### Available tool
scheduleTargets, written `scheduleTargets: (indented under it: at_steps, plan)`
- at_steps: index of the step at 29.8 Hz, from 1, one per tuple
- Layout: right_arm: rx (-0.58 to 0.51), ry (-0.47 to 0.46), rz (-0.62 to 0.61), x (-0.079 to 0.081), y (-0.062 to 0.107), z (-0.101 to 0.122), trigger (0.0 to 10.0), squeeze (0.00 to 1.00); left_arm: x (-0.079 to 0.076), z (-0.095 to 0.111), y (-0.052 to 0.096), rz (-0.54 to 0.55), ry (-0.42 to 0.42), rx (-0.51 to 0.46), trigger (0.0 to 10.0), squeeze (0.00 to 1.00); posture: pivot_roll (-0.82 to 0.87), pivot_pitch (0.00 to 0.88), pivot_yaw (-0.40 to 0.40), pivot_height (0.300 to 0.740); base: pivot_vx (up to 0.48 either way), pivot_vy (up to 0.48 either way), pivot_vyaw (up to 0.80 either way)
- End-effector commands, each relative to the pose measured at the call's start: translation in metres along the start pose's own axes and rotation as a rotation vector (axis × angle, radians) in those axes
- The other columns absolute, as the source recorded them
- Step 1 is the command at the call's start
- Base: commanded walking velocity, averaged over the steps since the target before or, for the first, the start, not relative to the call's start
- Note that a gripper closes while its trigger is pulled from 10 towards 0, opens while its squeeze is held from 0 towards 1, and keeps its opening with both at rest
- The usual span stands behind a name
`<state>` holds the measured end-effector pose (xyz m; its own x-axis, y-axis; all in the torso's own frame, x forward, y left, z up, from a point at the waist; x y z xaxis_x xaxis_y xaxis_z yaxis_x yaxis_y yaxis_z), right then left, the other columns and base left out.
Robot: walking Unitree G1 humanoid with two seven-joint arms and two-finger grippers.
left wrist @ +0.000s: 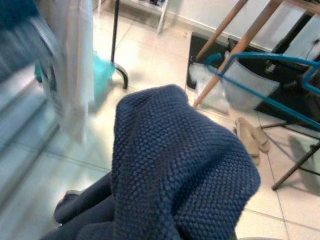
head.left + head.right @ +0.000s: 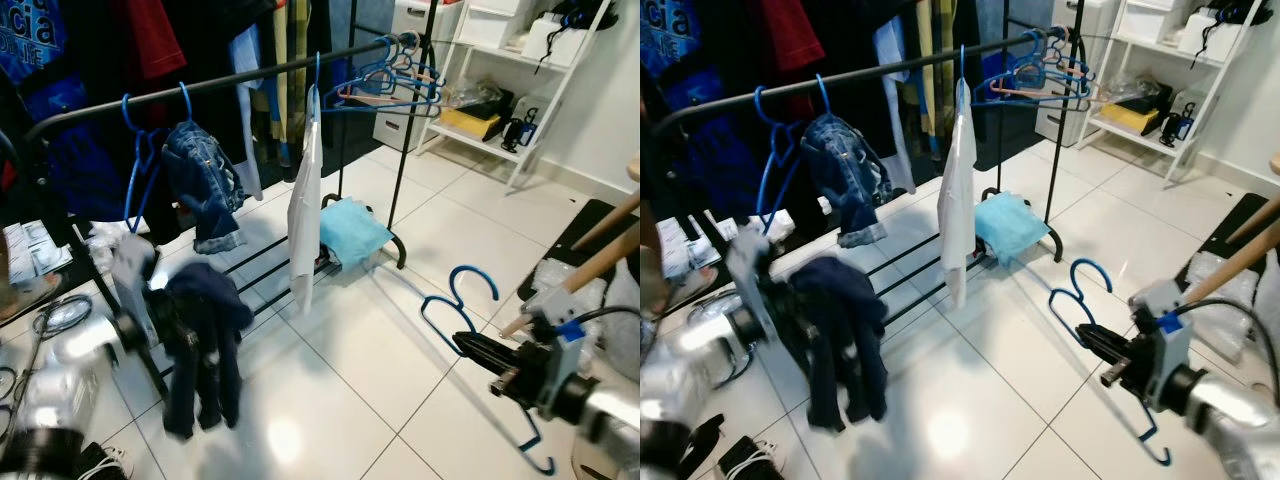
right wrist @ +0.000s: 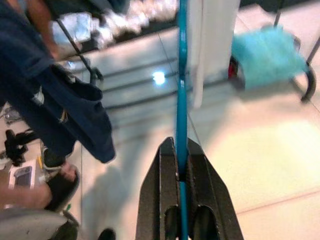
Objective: Hang hanger
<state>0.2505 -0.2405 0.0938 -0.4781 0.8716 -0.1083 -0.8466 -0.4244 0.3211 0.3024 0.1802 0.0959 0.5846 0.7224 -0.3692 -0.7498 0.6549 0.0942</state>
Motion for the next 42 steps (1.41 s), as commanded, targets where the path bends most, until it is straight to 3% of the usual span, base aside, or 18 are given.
scheduleTargets:
  at_steps: [1, 3, 4, 5, 6, 7, 8, 9, 10, 14, 15, 17, 19, 21, 24, 30, 35, 42]
  plan:
    - [0.043, -0.019, -0.060, 0.002, -0.004, -0.019, 10.0, 0.00, -0.007, -0.014, 0.000, 0.031, 0.019, 0.034, 10.0, 0.00, -0.10, 0.099, 0.026, 0.740, 0.000, 0.000, 0.00]
    - [0.043, -0.019, -0.060, 0.002, -0.004, -0.019, 10.0, 0.00, -0.007, -0.014, 0.000, 0.031, 0.019, 0.034, 10.0, 0.00, -0.10, 0.099, 0.026, 0.740, 0.000, 0.000, 0.00]
    - [0.065, -0.053, -0.096, 0.007, -0.008, -0.032, 10.0, 0.00, -0.007, -0.032, 0.003, 0.092, 0.065, 0.057, 10.0, 0.00, -0.10, 0.099, 0.026, 0.740, 0.000, 0.000, 0.00]
    - [0.065, -0.053, -0.096, 0.007, -0.008, -0.032, 10.0, 0.00, -0.007, -0.032, 0.003, 0.092, 0.065, 0.057, 10.0, 0.00, -0.10, 0.099, 0.026, 0.740, 0.000, 0.000, 0.00]
    - [0.098, -0.096, -0.148, 0.012, -0.012, -0.050, 10.0, 0.00, -0.004, -0.052, 0.008, 0.172, 0.103, 0.084, 10.0, 0.00, -0.07, 0.097, 0.019, 0.740, 0.000, 0.000, 0.00]
    - [0.098, -0.096, -0.148, 0.012, -0.012, -0.050, 10.0, 0.00, -0.004, -0.052, 0.008, 0.172, 0.103, 0.084, 10.0, 0.00, -0.07, 0.097, 0.019, 0.740, 0.000, 0.000, 0.00]
    - [0.143, -0.119, -0.190, 0.017, -0.012, -0.068, 10.0, 0.00, -0.003, -0.070, 0.014, 0.233, 0.135, 0.101, 10.0, 0.00, -0.07, 0.097, 0.019, 0.740, 0.000, 0.000, 0.00]
    - [0.143, -0.119, -0.190, 0.017, -0.012, -0.068, 10.0, 0.00, -0.003, -0.070, 0.014, 0.233, 0.135, 0.101, 10.0, 0.00, -0.07, 0.097, 0.019, 0.740, 0.000, 0.000, 0.00]
    - [0.175, -0.151, -0.215, 0.023, -0.011, -0.084, 10.0, 0.00, -0.002, -0.085, 0.021, 0.296, 0.158, 0.117, 10.0, 0.00, -0.06, 0.098, 0.016, 0.740, 0.000, 0.000, 0.52]
    - [0.177, -0.207, -0.197, 0.040, -0.011, -0.103, 10.0, 0.00, -0.001, -0.108, 0.031, 0.374, 0.197, 0.139, 10.0, 0.00, -0.06, 0.098, 0.013, 0.740, 0.000, 0.000, 0.72]
    - [0.141, -0.264, -0.188, 0.046, -0.012, -0.105, 10.0, 0.00, 0.000, -0.117, 0.036, 0.398, 0.225, 0.147, 10.0, 0.00, -0.06, 0.098, 0.014, 0.740, 0.000, 0.000, 0.77]
    - [0.141, -0.264, -0.188, 0.046, -0.012, -0.105, 10.0, 0.00, 0.000, -0.117, 0.036, 0.398, 0.225, 0.147, 10.0, 0.00, -0.06, 0.098, 0.014, 0.740, 0.000, 0.000, 0.77]
    - [0.129, -0.319, -0.210, 0.040, -0.004, -0.118, 10.0, 0.00, 0.007, -0.139, 0.050, 0.451, 0.288, 0.153, 10.0, 0.00, -0.07, 0.098, 0.015, 0.740, 0.000, 0.000, 0.75]
    - [0.139, -0.329, -0.217, 0.034, 0.001, -0.125, 10.0, 0.00, 0.011, -0.149, 0.057, 0.474, 0.299, 0.162, 10.0, 0.00, -0.07, 0.097, 0.010, 0.740, 0.000, 0.000, 0.76]
    - [0.184, -0.361, -0.249, 0.016, 0.022, -0.149, 10.0, 0.00, 0.014, -0.160, 0.065, 0.502, 0.438, 0.098, 10.0, 0.00, -0.07, 0.092, 0.003, 0.740, 0.000, 0.000, 0.76]
    - [0.181, -0.420, -0.300, 0.004, 0.034, -0.159, 10.0, 0.00, 0.019, -0.162, 0.065, 0.512, 0.438, 0.120, 10.0, 0.00, -0.07, 0.090, 0.003, 0.740, 0.000, 0.000, 0.49]
    - [0.208, -0.443, -0.295, 0.003, 0.011, -0.158, 10.0, 0.00, 0.029, -0.160, 0.059, 0.537, 0.444, 0.113, 10.0, 0.00, -0.07, 0.093, 0.016, 0.740, 0.000, 0.000, -0.48]
    - [0.196, -0.445, -0.276, 0.021, -0.028, -0.146, 10.0, 0.00, 0.005, -0.174, 0.070, 0.474, 0.399, 0.101, 10.0, 0.00, -0.08, 0.076, 0.018, 0.740, 0.000, 0.000, -0.80]
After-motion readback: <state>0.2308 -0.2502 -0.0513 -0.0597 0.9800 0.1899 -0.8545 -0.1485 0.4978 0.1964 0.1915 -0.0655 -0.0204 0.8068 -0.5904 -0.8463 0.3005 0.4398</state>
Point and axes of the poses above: a point about 5 cm out from each wrist's last joint towards the gripper, its own y axis pointing back from the gripper into the wrist, its own z axis along the axis of the wrist's last joint, x = y × z, the point moved 3 cm from there along -y, pointing out of the wrist towards the gripper, and after that the axes turned 11 degrees about y, right-handed, at the moved point
